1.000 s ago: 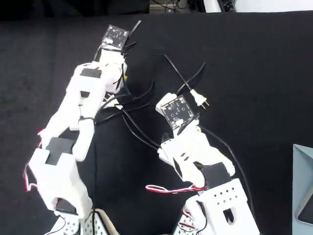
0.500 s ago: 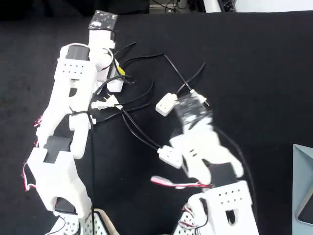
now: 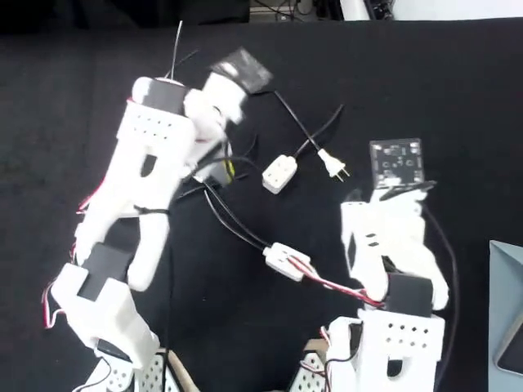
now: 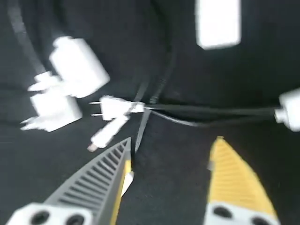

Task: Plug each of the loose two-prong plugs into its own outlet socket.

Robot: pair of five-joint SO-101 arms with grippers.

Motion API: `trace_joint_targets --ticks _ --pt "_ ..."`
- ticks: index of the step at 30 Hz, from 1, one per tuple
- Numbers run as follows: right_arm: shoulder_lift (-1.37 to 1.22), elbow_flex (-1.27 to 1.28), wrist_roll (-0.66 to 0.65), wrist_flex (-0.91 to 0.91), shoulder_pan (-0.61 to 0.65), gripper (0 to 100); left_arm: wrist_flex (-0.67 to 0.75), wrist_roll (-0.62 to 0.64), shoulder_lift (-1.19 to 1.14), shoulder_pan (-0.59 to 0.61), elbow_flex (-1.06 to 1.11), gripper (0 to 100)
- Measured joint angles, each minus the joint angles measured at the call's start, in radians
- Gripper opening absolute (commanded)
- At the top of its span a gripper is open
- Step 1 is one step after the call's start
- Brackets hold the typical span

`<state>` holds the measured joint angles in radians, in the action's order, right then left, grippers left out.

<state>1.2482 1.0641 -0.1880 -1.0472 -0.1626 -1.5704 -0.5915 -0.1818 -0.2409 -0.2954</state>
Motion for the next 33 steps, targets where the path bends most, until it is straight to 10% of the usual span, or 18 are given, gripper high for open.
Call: trace_joint_targets --ticks 33 --pt "0.000 -0.006 0.000 0.000 -0.032 15.2 0.753 -0.078 0.048 -0.261 0.815 19"
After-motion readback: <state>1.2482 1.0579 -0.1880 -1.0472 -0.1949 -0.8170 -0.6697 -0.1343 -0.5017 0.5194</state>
